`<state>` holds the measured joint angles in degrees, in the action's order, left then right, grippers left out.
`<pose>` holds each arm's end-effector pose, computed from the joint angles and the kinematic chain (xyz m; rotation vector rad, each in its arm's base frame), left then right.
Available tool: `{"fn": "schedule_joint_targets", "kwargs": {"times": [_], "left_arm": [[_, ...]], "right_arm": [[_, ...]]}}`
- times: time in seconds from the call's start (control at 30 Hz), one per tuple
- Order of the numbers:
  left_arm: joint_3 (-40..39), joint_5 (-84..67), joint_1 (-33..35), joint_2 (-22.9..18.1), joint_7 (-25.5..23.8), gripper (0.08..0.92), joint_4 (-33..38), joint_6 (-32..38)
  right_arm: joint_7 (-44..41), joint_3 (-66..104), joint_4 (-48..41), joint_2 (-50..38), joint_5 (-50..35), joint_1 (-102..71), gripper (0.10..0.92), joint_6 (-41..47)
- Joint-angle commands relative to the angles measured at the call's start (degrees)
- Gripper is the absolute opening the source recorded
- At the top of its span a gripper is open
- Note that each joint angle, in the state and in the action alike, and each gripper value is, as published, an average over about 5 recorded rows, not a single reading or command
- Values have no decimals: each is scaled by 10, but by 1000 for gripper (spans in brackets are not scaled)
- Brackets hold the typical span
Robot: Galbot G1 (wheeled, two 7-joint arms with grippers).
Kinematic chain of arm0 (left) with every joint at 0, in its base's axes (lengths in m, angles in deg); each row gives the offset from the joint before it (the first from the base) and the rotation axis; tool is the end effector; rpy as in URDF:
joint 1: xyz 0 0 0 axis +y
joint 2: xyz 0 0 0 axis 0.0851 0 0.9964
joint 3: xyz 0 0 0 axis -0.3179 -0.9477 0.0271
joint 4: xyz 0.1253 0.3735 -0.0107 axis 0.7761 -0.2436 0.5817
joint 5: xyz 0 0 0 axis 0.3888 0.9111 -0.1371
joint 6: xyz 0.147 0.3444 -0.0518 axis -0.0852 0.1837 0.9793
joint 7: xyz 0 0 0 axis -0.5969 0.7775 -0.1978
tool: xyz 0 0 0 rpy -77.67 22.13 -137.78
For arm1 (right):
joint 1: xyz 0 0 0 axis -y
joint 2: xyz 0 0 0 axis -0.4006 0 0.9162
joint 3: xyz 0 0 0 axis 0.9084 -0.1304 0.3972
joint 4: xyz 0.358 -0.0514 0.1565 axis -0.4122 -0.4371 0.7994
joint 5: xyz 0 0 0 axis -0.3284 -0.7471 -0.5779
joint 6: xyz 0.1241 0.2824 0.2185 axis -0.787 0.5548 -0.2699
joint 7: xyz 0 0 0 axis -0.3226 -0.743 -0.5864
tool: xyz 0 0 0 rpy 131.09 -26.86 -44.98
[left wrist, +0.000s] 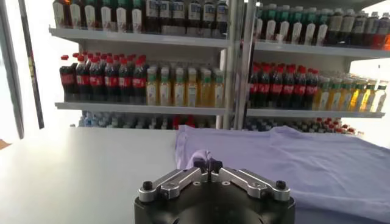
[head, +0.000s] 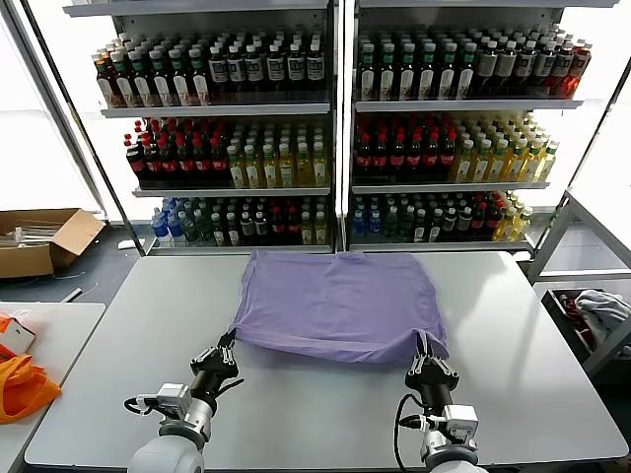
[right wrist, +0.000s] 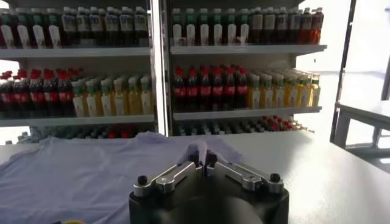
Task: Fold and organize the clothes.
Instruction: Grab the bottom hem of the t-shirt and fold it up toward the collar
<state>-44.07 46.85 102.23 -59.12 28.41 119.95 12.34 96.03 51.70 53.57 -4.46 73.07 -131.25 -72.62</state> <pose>0.2601 0.0304 -0.3425 -0.1478 -2.8842 0.0957 0.2423 0.0239 -0.3141 -0.0973 -2.9873 0.0291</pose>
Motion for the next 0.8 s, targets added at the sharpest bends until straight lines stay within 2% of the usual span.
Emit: {"fn": "schedule_joint_targets", "kwargs": {"times": [0.03,0.5,0.8], "left_arm": [[-8,-30,-89,10,4,84,-76,3],[-48,-36,-156,24,8,84,-173,4],[-51,-37,-161,35,2,84,-191,0]], "right_arm": [[-7,2,-75,5,3,90,118,2],[-18,-6,-165,17,19,144,118,10],[-20,-24,-205,32,31,164,118,8]]}}
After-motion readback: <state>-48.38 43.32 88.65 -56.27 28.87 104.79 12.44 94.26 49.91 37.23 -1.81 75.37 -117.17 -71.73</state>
